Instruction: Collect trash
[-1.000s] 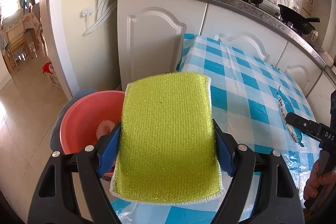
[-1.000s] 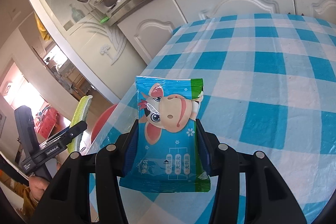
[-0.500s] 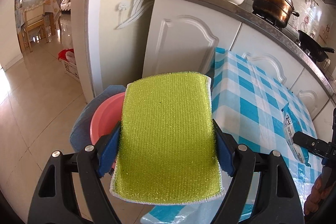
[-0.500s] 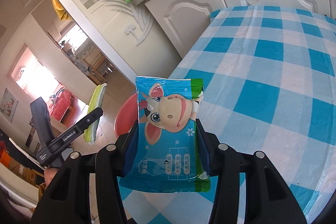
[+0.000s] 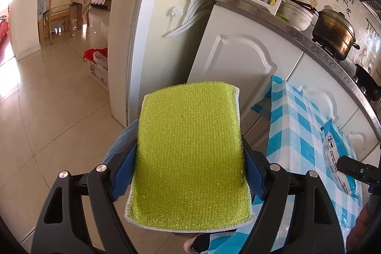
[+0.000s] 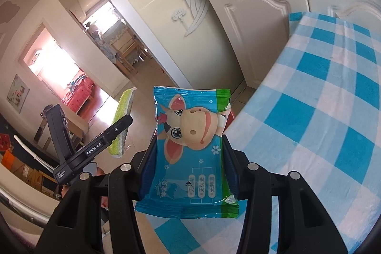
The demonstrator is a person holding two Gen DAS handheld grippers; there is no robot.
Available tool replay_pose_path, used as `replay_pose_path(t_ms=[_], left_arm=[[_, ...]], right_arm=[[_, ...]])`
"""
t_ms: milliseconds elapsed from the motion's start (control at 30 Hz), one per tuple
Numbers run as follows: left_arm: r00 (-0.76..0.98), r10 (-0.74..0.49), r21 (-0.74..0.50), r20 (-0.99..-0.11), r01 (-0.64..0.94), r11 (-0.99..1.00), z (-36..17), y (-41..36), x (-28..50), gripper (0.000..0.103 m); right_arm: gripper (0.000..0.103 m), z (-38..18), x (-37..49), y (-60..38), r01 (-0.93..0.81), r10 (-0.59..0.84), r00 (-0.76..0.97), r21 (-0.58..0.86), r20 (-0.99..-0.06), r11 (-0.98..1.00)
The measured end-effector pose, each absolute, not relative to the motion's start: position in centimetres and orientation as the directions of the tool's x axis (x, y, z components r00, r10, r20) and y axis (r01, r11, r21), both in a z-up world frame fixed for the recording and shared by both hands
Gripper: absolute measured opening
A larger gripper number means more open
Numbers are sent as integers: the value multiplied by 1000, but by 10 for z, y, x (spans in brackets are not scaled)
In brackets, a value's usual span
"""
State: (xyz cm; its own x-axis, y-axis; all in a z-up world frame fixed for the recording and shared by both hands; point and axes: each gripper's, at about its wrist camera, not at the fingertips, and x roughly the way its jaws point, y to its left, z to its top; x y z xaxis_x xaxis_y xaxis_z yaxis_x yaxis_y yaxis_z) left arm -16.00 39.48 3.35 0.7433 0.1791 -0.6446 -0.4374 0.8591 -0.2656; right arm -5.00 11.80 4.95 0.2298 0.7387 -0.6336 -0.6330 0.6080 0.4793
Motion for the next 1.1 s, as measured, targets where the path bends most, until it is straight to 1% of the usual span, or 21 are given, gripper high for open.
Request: replay_pose_path(t_ms=[333, 367, 433, 467, 500, 533, 600, 667, 867, 1100], left_arm=[[719, 143, -280, -680, -435, 856, 9, 397, -139, 79], [712, 137, -280, -689, -435, 856, 5, 397, -136, 79], [697, 121, -277, -707, -430, 859, -6, 395, -128, 82], [686, 122, -266, -718, -432, 862, -11, 393, -124, 83], [672, 131, -249, -729, -438, 864, -17, 392, -122, 85], [652, 139, -230, -745, -447, 865, -25, 391, -119, 87], [621, 129, -216, -773, -449, 867, -37, 390, -115, 88], [611, 125, -213, -782, -450, 867, -42, 390, -116, 88], [639, 132, -226, -757, -447, 866, -37, 391, -121, 92], [635, 136, -221, -761, -450, 865, -37, 388, -119, 92]], right_arm=[[52, 39, -34, 180, -696, 709, 202, 410, -676, 590], [54, 35, -31, 186, -697, 697, 205, 398, -687, 597], [64, 25, -27, 197, -700, 670, 219, 364, -710, 614], [73, 21, -25, 200, -699, 663, 227, 355, -714, 621], [77, 16, -22, 201, -691, 654, 238, 349, -718, 634], [78, 12, -19, 200, -677, 647, 246, 350, -722, 647], [80, 8, -16, 192, -653, 656, 250, 376, -713, 658], [81, 8, -15, 180, -636, 655, 276, 377, -703, 673], [88, 18, -18, 143, -596, 657, 379, 371, -651, 712], [89, 23, -23, 118, -575, 646, 435, 358, -627, 735]])
